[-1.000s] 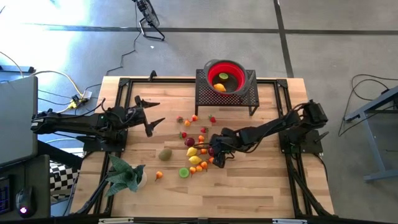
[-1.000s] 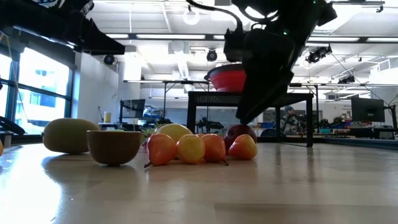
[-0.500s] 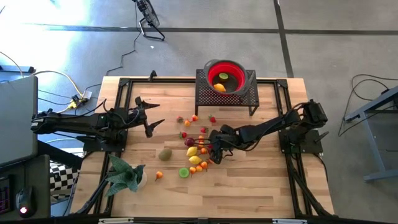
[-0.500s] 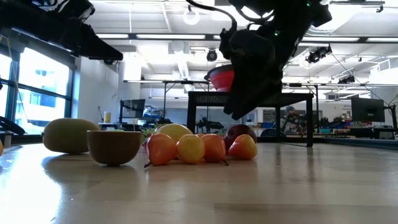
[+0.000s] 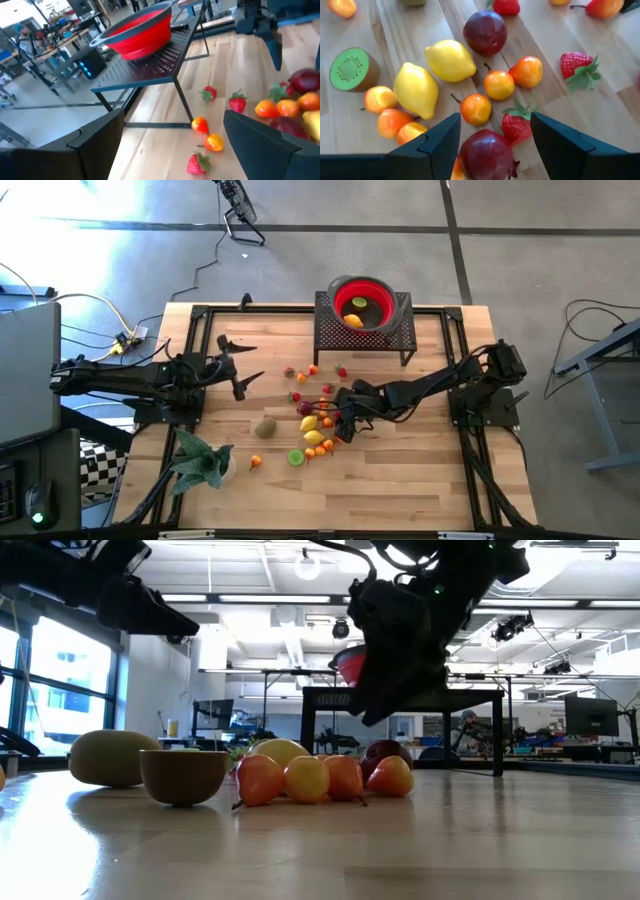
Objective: Pick & Place Fruit
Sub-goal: Put the pomegranate into the strainer on the shelf
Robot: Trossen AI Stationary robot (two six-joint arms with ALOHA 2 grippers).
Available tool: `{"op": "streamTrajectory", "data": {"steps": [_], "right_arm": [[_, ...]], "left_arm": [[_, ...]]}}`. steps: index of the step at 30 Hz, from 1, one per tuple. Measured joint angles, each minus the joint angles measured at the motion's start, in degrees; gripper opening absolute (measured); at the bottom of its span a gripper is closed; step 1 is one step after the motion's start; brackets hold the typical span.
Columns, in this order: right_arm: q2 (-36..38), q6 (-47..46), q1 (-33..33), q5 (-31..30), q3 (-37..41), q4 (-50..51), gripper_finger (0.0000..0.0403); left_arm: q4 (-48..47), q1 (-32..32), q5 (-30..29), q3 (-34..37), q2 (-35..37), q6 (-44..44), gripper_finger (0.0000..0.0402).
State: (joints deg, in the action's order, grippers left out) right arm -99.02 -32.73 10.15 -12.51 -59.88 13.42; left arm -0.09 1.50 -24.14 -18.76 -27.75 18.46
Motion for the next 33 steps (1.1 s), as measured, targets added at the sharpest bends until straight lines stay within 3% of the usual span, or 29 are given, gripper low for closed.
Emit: {"op": "streamTrajectory", "data": {"steps": [11,15,19,24,27,33], "right_arm": [[0.0,5.38,-2.52,-1.41,0.0,-0.03,0.0233],[-0.02,5.99,-3.23,-0.6,0.0,0.03,0.0233],[-0.11,6.05,-2.52,-1.04,-2.75,4.5,0.0233],[-0.11,6.2,-0.16,-7.71,-9.76,17.35,0.0233],[-0.09,4.36,0.0,-7.93,-11.61,19.17,0.0233],[-1.13,0.98,-0.08,-1.66,-11.58,21.31,0.0233]], "left_arm": [[-0.05,0.29,0.19,0.0,-0.22,-5.65,0.0337],[-0.61,3.85,-0.22,0.0,-0.24,-8.52,0.0337],[-1.37,8.14,6.14,0.0,-0.24,-9.1,0.0337],[-1.38,12.5,16.07,0.0,-0.24,-8.73,0.0337],[-1.38,14.1,17.82,0.0,-0.22,-9.74,0.0337],[-2.85,14.62,17.92,0.0,-0.24,-10.97,0.0337]]}}
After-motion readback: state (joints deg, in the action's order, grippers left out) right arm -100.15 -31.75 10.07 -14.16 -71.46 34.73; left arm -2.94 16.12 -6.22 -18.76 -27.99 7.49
